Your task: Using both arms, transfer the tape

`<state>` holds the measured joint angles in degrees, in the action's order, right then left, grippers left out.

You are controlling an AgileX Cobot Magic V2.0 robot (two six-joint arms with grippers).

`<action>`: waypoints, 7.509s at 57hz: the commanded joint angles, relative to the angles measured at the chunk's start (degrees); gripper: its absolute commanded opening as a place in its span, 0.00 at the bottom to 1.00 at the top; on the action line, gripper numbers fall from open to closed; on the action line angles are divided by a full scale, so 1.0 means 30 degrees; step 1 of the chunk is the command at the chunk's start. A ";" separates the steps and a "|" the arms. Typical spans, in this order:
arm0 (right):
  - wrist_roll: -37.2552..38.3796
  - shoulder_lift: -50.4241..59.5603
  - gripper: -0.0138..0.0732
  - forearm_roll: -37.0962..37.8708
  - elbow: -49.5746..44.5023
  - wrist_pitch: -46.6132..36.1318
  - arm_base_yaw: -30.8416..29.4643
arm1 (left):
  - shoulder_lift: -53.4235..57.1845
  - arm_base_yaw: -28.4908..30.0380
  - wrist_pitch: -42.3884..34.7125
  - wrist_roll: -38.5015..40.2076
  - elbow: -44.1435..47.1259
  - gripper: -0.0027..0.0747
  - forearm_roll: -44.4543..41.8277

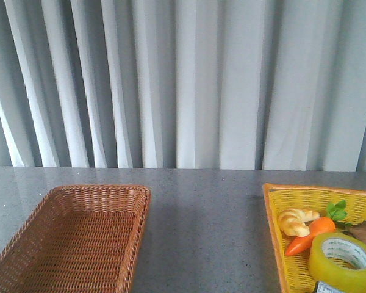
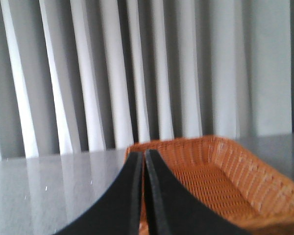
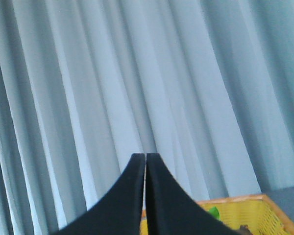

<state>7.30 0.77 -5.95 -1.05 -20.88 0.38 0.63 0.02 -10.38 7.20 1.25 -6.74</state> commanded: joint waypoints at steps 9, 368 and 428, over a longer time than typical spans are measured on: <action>0.0866 -0.3074 0.15 0.7299 0.6933 0.0517 0.0004 | -0.4685 0.0058 0.0250 0.0386 -0.5599 0.03 0.0861; -0.6953 -3.7348 0.78 0.0545 3.9447 2.7967 0.5070 | -2.1380 -0.0258 0.9971 -0.1805 -1.8750 0.80 0.5886; -0.5696 -3.0481 0.15 -0.0085 3.5499 3.0088 -0.2307 | -3.3094 -0.8786 1.7126 -0.4152 -3.4532 0.80 0.7181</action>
<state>-9.78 -92.77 -5.79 104.12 71.77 -6.26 -95.71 -24.57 41.71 -5.42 -97.59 13.65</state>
